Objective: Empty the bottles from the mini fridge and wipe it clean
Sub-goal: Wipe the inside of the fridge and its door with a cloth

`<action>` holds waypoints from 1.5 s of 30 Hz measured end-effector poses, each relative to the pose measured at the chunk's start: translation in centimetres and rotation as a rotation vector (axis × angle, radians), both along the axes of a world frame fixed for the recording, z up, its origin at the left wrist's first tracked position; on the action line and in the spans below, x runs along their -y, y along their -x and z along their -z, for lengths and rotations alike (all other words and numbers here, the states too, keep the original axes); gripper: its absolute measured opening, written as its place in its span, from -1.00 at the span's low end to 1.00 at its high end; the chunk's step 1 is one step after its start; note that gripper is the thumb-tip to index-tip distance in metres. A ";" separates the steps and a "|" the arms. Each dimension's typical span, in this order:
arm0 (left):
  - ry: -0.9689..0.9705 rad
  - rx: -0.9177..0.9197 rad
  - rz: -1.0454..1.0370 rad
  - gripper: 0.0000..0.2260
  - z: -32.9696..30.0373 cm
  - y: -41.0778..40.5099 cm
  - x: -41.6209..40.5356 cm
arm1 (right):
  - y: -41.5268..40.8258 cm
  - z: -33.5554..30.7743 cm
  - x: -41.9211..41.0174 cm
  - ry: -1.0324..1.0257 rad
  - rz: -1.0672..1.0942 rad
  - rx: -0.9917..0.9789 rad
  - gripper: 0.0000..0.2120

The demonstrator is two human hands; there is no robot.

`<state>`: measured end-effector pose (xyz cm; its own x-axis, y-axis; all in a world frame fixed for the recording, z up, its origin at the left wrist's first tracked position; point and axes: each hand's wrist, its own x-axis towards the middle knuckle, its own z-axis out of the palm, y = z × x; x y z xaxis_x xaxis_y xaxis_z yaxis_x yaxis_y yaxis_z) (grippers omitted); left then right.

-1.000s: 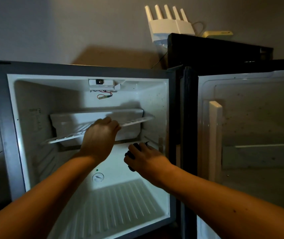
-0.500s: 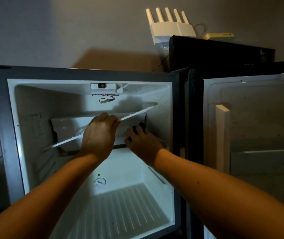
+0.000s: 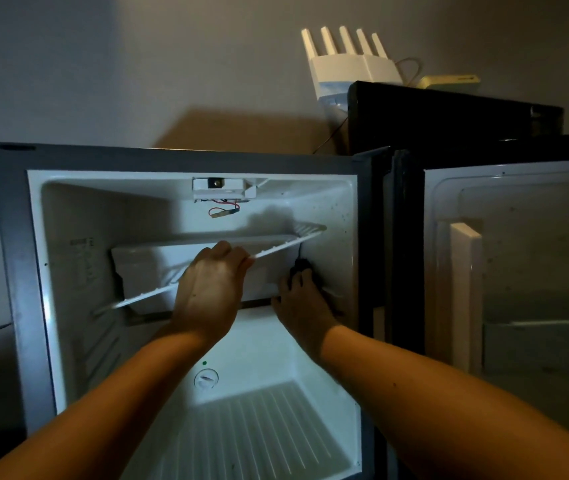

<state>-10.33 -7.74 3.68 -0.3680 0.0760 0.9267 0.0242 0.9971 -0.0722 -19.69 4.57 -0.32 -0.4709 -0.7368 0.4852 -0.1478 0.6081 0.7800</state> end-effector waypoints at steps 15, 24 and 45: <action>0.037 0.147 -0.142 -0.92 1.5 -0.4 -1.3 | -5.6 -1.4 -6.0 -0.050 -0.054 0.073 -0.63; 0.086 0.173 -0.283 -0.91 3.8 0.3 -1.1 | -6.1 -2.6 -7.9 0.002 -0.290 0.043 -0.68; 0.105 0.036 -0.273 -0.80 6.6 1.7 -0.4 | -0.5 -10.7 -1.9 -0.158 0.113 0.030 -0.61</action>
<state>-11.98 -7.37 -2.96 -0.4203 0.0643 0.9051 -0.2399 0.9541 -0.1792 -19.20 6.49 10.40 -0.5676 -0.7440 0.3524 -0.1099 0.4928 0.8632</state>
